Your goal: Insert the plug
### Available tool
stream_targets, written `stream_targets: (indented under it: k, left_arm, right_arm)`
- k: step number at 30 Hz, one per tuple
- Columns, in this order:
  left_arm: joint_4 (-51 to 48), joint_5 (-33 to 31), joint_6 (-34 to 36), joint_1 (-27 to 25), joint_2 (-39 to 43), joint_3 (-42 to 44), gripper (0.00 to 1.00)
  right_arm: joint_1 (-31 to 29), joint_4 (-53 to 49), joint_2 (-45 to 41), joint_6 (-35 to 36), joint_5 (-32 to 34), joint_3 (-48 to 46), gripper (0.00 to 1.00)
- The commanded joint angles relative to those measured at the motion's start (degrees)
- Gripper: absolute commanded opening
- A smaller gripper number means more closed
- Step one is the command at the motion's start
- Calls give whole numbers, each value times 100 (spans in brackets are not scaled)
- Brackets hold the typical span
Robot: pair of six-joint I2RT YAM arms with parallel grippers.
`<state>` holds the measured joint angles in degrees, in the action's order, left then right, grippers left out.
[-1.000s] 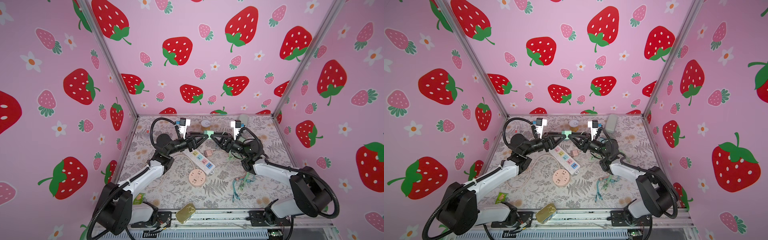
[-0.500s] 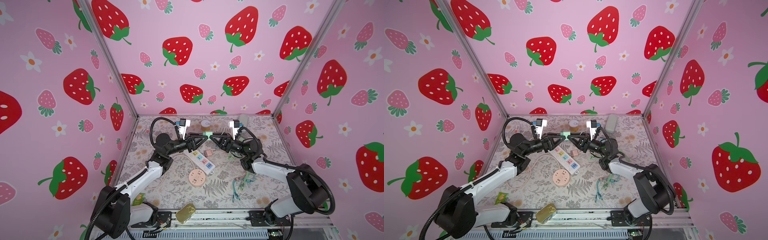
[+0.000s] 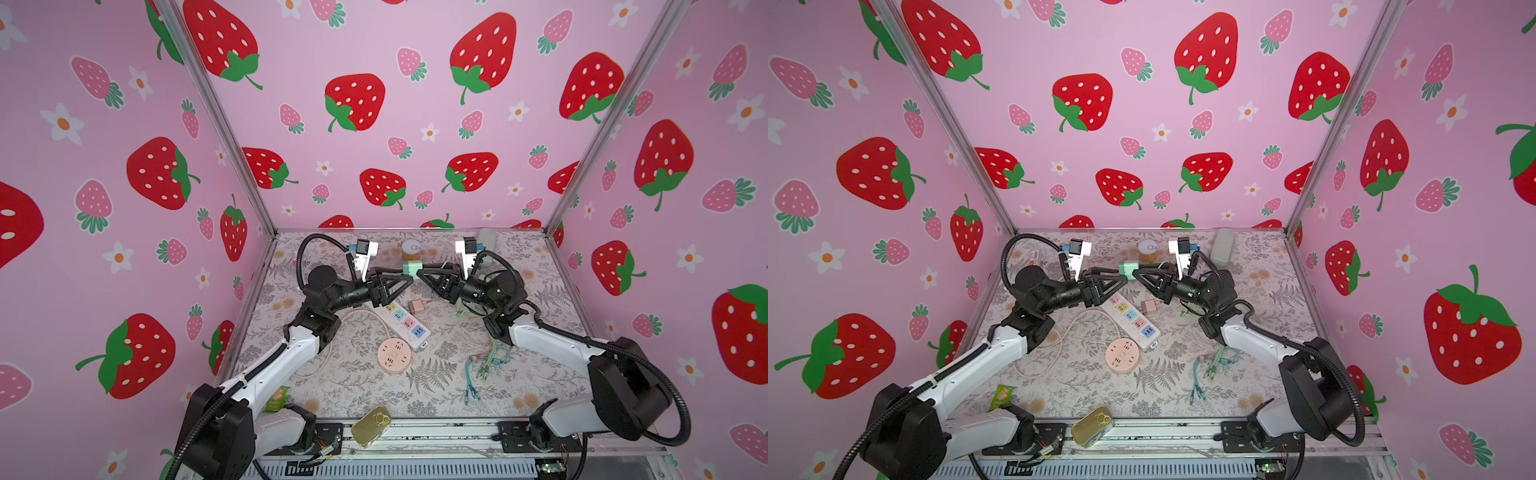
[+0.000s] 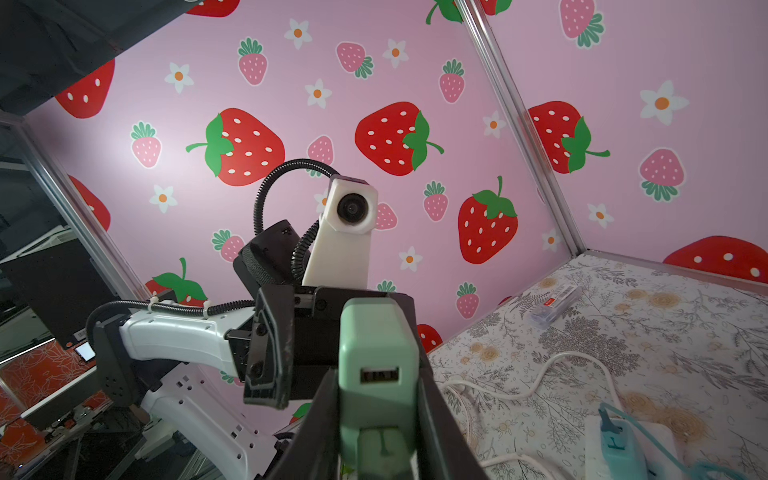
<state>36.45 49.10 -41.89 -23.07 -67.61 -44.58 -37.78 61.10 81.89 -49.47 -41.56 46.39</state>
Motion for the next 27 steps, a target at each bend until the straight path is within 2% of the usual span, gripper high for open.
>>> stream_targets:
  k: [1,6,11,18,27]
  left_arm:
    - [-620,127,469,65,364,-4,67]
    - [-1645,-78,1061,203,867,119,68]
    - [-3145,-840,1809,282,1220,104,68]
    - [-3695,-1344,2024,358,1554,174,70]
    - [-4671,-2823,2072,411,1568,100,70]
  right_arm:
    - [112,-921,-249,571,151,449,11]
    - [274,-2203,-262,1230,172,1162,10]
    - [400,-3308,-178,1878,245,1991,10]
    - [768,-3529,269,1951,106,2625,10]
    - [1000,-4141,1104,2394,-10,3911,9]
